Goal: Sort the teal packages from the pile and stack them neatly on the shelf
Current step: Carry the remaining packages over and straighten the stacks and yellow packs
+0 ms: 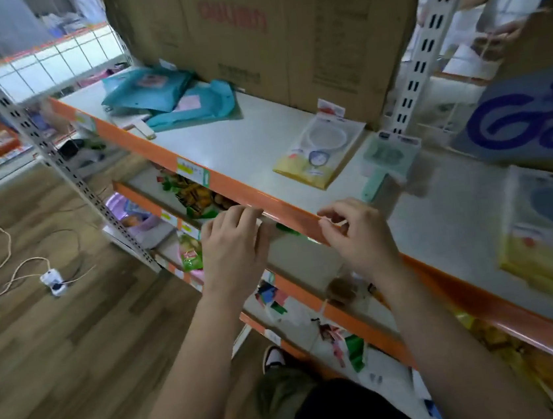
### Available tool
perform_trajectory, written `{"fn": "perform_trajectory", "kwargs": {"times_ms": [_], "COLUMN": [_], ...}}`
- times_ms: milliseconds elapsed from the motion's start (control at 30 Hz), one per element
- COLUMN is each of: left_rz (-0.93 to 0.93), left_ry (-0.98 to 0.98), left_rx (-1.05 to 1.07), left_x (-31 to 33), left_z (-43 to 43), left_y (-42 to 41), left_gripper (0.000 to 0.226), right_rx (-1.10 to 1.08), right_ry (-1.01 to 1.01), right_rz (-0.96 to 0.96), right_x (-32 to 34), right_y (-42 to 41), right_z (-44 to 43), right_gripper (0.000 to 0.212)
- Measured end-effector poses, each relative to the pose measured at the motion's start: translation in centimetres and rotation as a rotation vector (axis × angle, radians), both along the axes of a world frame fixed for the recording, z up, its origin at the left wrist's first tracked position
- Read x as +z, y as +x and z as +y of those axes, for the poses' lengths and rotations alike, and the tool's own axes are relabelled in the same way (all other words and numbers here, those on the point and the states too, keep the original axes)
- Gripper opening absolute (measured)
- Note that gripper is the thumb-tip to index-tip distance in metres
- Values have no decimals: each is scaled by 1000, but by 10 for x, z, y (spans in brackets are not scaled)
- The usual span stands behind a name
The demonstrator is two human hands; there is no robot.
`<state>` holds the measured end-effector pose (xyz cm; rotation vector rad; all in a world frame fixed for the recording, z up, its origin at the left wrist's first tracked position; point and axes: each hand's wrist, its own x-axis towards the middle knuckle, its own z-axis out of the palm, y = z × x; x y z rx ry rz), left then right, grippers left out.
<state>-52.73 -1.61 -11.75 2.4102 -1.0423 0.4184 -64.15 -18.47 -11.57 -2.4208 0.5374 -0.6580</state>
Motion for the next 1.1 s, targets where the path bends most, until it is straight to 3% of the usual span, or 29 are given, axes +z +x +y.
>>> {"fn": "perform_trajectory", "kwargs": {"times_ms": [333, 533, 1100], "left_rz": [6, 33, 19], "left_ry": [-1, -42, -78], "left_rx": [66, 90, -137], "left_x": [26, 19, 8], "left_z": [-7, -12, -23], "left_y": [176, 255, 514], "left_gripper": [23, 24, 25], "right_rx": [105, 122, -241], "right_ry": [-17, -27, -6], "right_rz": [-9, 37, -80], "right_x": [17, 18, 6], "right_y": [188, 260, 445], "right_z": [-10, -14, 8], "right_gripper": [16, 17, 13]}}
